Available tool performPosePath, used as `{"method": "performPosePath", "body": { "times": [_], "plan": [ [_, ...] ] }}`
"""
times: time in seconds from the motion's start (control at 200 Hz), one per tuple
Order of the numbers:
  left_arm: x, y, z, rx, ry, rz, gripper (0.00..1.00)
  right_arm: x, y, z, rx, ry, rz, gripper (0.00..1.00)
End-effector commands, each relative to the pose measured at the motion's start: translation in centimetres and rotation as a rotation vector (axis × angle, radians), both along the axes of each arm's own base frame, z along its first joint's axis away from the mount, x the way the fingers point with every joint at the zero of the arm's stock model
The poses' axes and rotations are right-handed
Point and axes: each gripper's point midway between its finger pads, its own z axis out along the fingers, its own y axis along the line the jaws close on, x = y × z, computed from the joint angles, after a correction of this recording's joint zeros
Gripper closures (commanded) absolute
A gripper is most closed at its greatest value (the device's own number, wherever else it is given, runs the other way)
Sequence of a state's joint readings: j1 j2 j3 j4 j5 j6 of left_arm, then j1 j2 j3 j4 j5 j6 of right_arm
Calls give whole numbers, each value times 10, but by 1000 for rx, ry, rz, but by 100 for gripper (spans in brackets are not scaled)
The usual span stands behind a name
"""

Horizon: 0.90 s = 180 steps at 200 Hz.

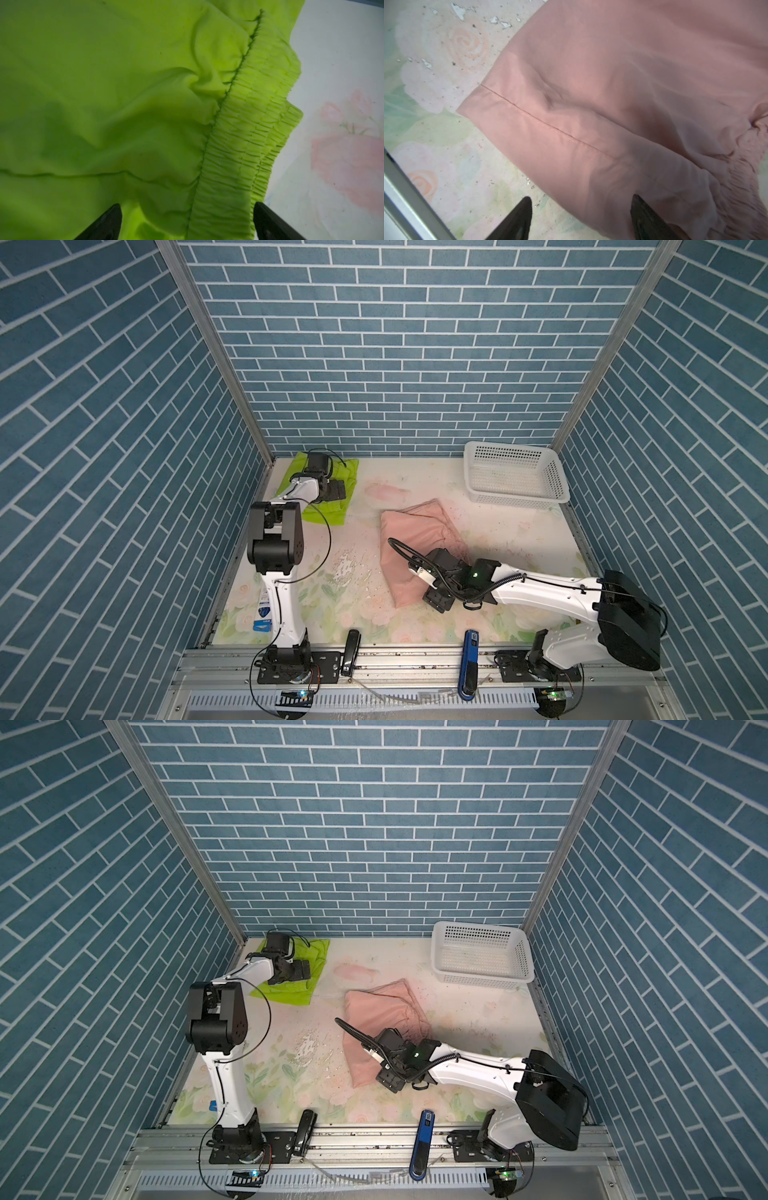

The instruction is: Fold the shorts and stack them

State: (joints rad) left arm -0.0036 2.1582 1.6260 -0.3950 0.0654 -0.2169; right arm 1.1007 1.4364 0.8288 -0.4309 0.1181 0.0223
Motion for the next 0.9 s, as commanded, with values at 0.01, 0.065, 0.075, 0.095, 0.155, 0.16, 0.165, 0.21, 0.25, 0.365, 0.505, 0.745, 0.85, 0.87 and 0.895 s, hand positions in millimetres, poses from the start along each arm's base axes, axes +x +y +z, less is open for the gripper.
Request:
{"method": "performPosePath", "body": {
  "times": [0.01, 0.065, 0.075, 0.095, 0.155, 0.16, 0.165, 0.21, 0.25, 0.365, 0.505, 0.745, 0.85, 0.87, 0.895],
  "plan": [
    [-3, -4, -20, -191, 79, 16, 0, 5, 1, -10, -20, -20, -25, 24],
    [-11, -4, -25, -197, 113, 20, 0, 8, 5, -10, -15, -22, -30, 24],
    [-13, -5, -26, -198, 121, 21, 0, 8, 6, -9, -12, -23, -32, 24],
    [-17, -6, -27, -204, 135, 23, 0, 9, 8, -9, -7, -23, -33, 24],
    [-30, -10, -29, -226, 176, 25, 0, 11, 13, -7, 11, -18, -42, 25],
    [-32, -10, -29, -228, 180, 25, 0, 11, 14, -7, 12, -18, -42, 25],
    [-33, -10, -30, -230, 184, 26, 0, 11, 15, -6, 15, -17, -43, 25],
    [-43, -14, -34, -255, 213, 31, 0, 11, 19, -6, 34, -10, -48, 24],
    [-54, -19, -39, -281, 242, 26, 0, 11, 24, -5, 59, 14, -51, 24],
    [-90, -25, -51, -316, 311, 45, 0, 13, 33, -6, 104, 74, -84, 25],
    [-136, -31, -51, -345, 339, 66, 0, 22, 38, 10, 228, 124, -138, 25],
    [-207, -43, -40, -326, 371, 49, 0, 72, 15, 68, 461, 192, -316, 22],
    [-221, -50, -27, -301, 367, 35, 0, 98, -15, 69, 377, 164, -407, 22],
    [-223, -51, -25, -295, 365, 34, 0, 103, -20, 69, 361, 161, -422, 22],
    [-226, -52, -22, -287, 364, 27, 0, 108, -27, 68, 346, 161, -439, 22]
  ]
}}
